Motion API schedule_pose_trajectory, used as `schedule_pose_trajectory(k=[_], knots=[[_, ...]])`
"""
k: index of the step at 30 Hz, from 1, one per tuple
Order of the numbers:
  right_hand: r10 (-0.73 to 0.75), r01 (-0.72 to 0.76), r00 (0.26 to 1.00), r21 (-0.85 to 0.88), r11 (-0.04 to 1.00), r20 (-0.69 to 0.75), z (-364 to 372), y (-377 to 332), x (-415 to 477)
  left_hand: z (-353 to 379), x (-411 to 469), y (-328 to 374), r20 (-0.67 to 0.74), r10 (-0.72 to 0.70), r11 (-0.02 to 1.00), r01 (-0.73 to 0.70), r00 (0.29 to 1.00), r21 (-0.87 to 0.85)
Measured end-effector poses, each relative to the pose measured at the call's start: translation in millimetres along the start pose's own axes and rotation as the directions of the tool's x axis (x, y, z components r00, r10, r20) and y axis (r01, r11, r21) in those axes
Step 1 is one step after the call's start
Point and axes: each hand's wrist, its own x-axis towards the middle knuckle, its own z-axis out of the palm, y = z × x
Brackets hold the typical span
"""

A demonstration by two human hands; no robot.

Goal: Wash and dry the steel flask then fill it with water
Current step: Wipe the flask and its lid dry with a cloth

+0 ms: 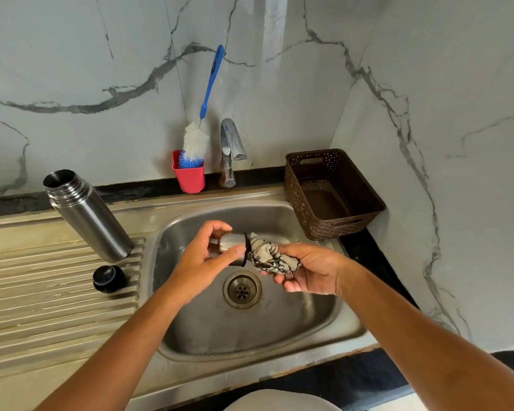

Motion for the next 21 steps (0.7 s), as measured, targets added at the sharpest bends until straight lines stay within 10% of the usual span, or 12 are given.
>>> schedule_pose_trajectory(k=[11,21], knots=[[-0.166,0.171,0.985,0.122,0.978,-0.044,-1,20,-1,6,-14,-7,0.053,-0.299,0.910,0.301,0.953,-0.284],[-0.314,0.283,0.940,-0.211,0.936,-0.133,3,22,-2,4,-21,-10,-0.095,-0.159,0.983,0.167,0.983,0.073]])
